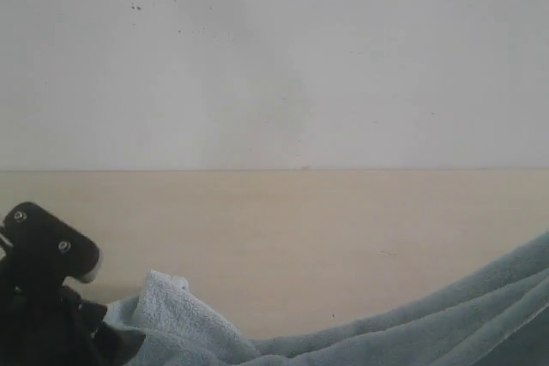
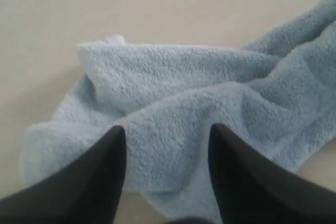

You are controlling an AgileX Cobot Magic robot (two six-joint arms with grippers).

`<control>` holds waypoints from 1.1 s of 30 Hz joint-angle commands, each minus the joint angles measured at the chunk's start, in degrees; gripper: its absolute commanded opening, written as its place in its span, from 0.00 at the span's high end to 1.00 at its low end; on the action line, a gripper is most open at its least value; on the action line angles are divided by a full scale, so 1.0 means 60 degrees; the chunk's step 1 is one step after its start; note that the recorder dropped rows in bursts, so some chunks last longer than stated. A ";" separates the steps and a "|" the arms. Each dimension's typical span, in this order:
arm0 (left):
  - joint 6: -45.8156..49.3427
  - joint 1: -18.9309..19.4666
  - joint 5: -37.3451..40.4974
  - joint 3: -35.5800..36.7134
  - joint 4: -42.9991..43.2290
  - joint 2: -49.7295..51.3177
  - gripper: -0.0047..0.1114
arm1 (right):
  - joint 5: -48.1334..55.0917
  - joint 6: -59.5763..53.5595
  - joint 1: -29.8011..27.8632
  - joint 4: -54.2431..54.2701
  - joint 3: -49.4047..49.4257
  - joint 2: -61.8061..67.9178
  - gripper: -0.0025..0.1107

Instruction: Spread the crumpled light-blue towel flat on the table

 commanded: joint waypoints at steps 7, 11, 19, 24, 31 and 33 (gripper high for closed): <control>-0.1293 -0.0074 0.0787 0.1622 -0.0058 0.0019 0.56 | -0.0315 0.0145 -0.0025 0.0217 -0.0030 -0.0022 0.98; -0.1293 -0.0074 0.1109 0.1624 -0.0058 0.0019 0.56 | -0.0573 0.0348 -0.0025 0.0278 -0.0030 -0.0022 0.98; -0.1220 -0.0074 0.1097 0.0733 0.0072 0.1750 0.50 | -0.0662 0.0387 -0.0025 0.0387 -0.0030 -0.0022 0.98; -0.1254 -0.0074 0.1027 0.0279 0.0072 0.2996 0.51 | -0.0886 0.0406 -0.0025 0.0387 -0.0030 -0.0022 0.98; -0.1685 -0.0074 0.0651 -0.0070 0.0067 0.3928 0.87 | -0.0783 0.0428 -0.0025 0.0387 -0.0030 -0.0022 0.98; -0.1685 -0.0074 0.0209 -0.0070 0.0004 0.3928 0.92 | -0.0783 0.0428 -0.0025 0.0387 -0.0030 -0.0022 0.98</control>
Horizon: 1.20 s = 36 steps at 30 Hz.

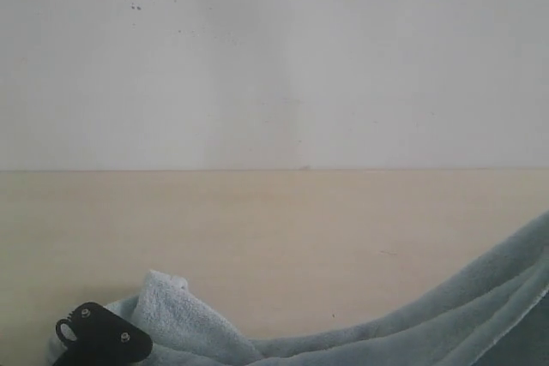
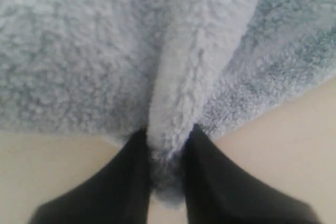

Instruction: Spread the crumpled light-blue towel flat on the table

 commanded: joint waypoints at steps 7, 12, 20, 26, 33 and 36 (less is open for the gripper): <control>0.0036 -0.0057 -0.1079 0.0100 -0.0135 -0.1311 0.92 | 0.0466 0.0102 -0.0025 -0.0189 -0.0030 -0.0022 0.98; 0.0036 -0.0057 -0.0614 0.0545 -0.0135 -0.3729 0.92 | 0.1495 0.0151 -0.0025 -0.1469 -0.0030 -0.0039 0.98; 0.0018 -0.0057 0.0237 0.1341 -0.0135 -0.7730 0.92 | 0.1495 0.0126 -0.0025 -0.1275 -0.0030 -0.0593 0.98; -0.0538 -0.0057 0.2366 0.1449 -0.0135 -0.8842 0.92 | 0.1495 0.0030 -0.0025 -0.0679 -0.0030 -0.1380 0.98; -0.1629 -0.0057 0.4204 0.1449 -0.0135 -0.8994 0.92 | 0.1495 -0.0264 -0.0025 -0.0173 -0.0030 -0.2158 0.98; -0.2061 -0.0057 0.4257 0.1449 0.0151 -0.9018 0.92 | 0.1495 -0.0288 -0.0025 -0.0431 -0.0030 -0.2194 0.98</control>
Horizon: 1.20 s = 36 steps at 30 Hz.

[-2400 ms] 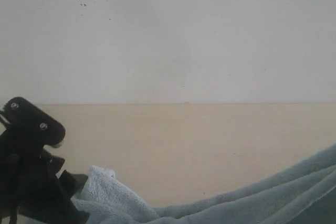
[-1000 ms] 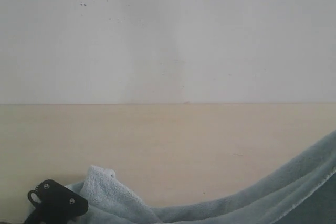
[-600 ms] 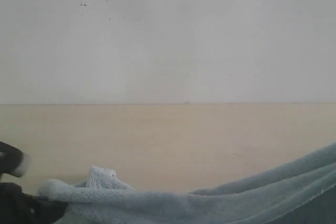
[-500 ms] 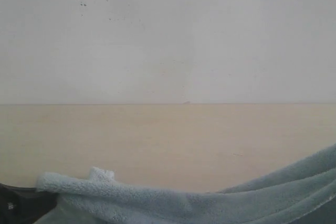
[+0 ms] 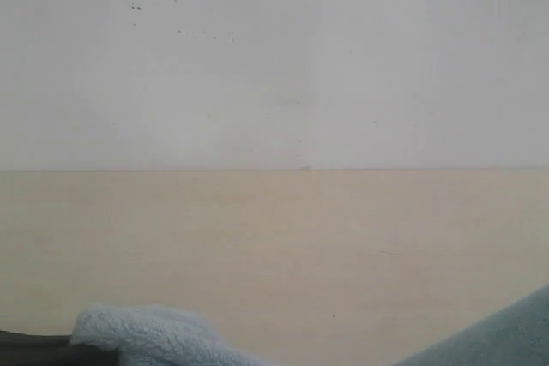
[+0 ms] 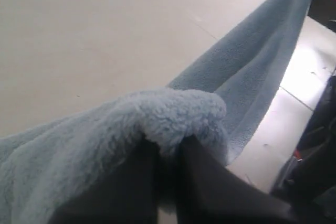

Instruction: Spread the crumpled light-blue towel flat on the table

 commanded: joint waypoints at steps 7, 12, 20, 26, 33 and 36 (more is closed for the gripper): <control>-0.0728 -0.0013 -0.1098 -0.0139 0.0553 -0.0088 0.92 | -0.0297 -0.0001 -0.0025 -0.1147 -0.0047 0.0318 0.98; -0.0728 -0.0013 -0.1175 -0.0458 0.0890 -0.0088 0.92 | -0.0514 0.0881 -0.0025 -0.1478 -0.0047 0.0695 0.98; -0.0925 -0.0013 0.0881 -0.0774 0.0890 -0.0088 0.92 | -0.0431 0.1553 -0.0025 -0.1251 -0.0047 -0.0334 0.98; -0.1125 -0.0013 0.2287 -0.1276 0.0961 -0.0088 0.92 | -0.0190 0.0627 -0.0025 -0.0148 -0.0047 -0.2024 0.98; -0.1630 -0.0013 0.3000 -0.2154 0.1431 -0.0088 0.92 | -0.0131 0.0048 -0.0025 0.0530 -0.0451 -0.2864 0.98; -0.2368 -0.0013 0.2910 -0.2648 0.2446 -0.0172 0.92 | -0.0190 -0.0064 -0.0025 0.0530 -0.1093 -0.2817 0.98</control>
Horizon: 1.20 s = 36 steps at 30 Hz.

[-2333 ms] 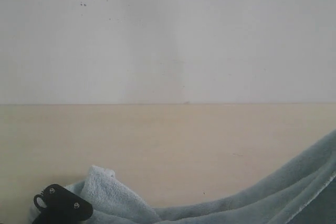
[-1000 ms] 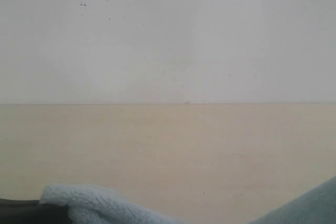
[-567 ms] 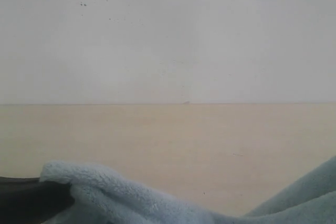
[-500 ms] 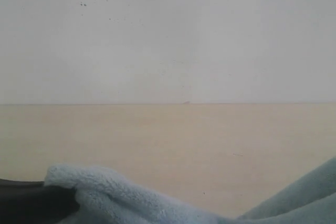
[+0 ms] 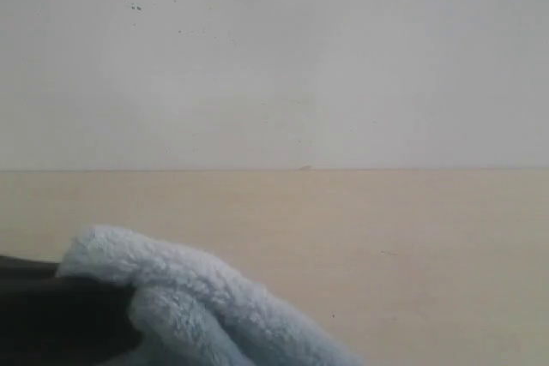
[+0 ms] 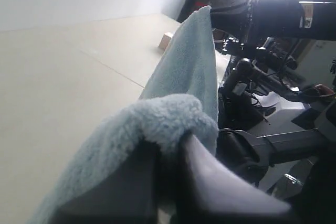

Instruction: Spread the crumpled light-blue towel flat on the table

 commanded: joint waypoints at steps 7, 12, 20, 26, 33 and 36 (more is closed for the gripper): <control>-0.7338 -0.0013 -0.0652 -0.1211 0.8233 -0.0406 0.92 | 0.0072 -0.0955 -0.0025 0.0056 -0.1097 0.1378 0.98; -1.2311 0.0027 0.0602 -0.1211 1.3961 0.0026 0.92 | -0.0178 -0.0770 -0.0025 -0.0180 -0.1081 0.3084 0.98; -1.4781 0.0133 0.0924 -0.1211 1.7746 0.1964 0.92 | -0.1979 0.1035 -0.0025 -0.2034 -0.0606 0.6262 0.98; -1.4809 0.1033 0.0063 -0.1211 1.8180 0.4074 0.92 | -0.4344 0.2631 -0.1432 -0.2133 -0.0485 0.8236 0.98; -1.4839 0.2207 -0.2087 -0.1211 1.8180 0.6217 0.53 | -0.5784 0.2429 -0.2615 -0.1575 -0.0485 0.9884 0.98; -1.5498 0.2879 -0.3109 -0.1211 1.8204 0.6766 0.39 | -0.6149 0.2415 -0.2615 -0.1557 -0.0485 1.0183 0.98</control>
